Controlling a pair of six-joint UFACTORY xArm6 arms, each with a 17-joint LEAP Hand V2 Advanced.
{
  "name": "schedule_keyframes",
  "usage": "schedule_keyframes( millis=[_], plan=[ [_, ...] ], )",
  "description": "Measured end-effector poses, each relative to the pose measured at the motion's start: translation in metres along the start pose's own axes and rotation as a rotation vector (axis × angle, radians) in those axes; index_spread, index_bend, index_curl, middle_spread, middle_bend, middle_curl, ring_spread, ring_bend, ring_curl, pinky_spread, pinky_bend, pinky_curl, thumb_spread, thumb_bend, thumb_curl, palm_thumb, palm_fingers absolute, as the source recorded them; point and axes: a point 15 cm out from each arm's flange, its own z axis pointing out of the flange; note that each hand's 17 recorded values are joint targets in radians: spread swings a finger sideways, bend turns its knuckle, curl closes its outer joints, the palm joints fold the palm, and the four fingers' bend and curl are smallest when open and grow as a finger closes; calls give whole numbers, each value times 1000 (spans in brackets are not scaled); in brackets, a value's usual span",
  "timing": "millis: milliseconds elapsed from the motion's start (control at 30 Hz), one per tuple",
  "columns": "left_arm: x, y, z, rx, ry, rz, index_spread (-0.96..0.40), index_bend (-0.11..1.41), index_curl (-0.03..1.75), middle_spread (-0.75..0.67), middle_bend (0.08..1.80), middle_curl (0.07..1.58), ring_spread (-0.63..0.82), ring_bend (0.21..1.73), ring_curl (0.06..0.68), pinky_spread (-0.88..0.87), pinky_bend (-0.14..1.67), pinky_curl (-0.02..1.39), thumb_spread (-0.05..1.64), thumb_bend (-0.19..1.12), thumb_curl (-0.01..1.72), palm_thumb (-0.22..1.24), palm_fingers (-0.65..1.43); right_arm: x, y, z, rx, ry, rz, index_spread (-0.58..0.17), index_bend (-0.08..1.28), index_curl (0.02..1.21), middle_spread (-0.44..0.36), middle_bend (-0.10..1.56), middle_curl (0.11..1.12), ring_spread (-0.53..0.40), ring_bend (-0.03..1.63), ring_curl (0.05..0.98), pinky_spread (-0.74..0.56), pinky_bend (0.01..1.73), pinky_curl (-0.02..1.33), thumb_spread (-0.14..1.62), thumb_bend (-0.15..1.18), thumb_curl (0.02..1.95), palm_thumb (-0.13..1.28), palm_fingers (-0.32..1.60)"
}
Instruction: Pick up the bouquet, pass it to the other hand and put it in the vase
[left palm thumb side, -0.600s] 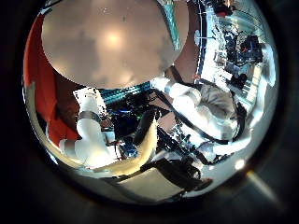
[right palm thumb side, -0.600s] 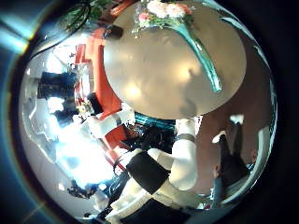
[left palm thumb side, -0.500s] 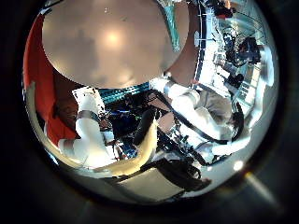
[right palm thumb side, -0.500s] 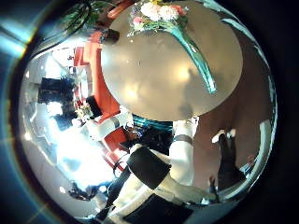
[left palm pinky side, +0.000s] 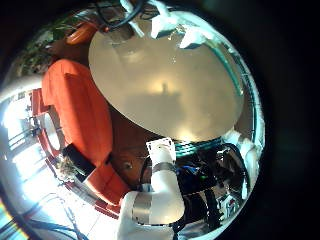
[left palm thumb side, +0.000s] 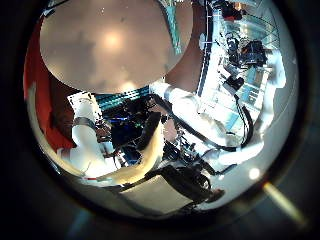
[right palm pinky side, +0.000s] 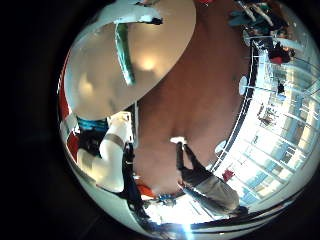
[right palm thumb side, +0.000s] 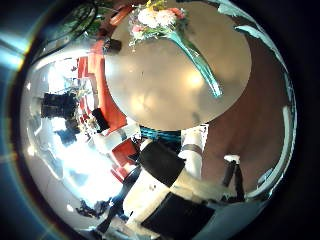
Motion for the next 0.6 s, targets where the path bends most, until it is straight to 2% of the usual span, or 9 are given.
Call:
schedule_keyframes(
  millis=[133,267,400,600],
  plan=[
    [1,2,3,-4,-2,17,-91,194,386,242,184,332,455,548,136,493,196,297,1096,-22,302,218,247,31,-12,21,-30,-44,81,-268,163,304,-105,550,408,-173,1022,232,175,752,46,1146,-11,291,304,555],
    [4,6,12,-19,2,37,-91,193,389,242,183,330,457,541,137,494,194,297,1104,-21,301,221,249,42,-36,42,-49,-55,95,-259,172,310,-123,574,424,-205,1056,253,108,791,37,1141,-16,300,326,567],
    [5,9,16,-6,3,58,-92,193,395,242,186,327,457,538,140,494,191,296,1107,-22,300,222,254,37,-58,60,-60,-66,165,-246,177,318,-138,603,445,-238,1097,276,25,853,23,1135,-19,314,341,614],
    [8,7,16,1,4,79,-96,193,399,242,186,325,451,531,143,493,190,293,1109,-22,299,222,257,17,-63,131,-126,-104,188,-248,187,338,-151,640,479,-258,1126,305,-77,935,9,1115,-24,326,344,656]
  ],
)
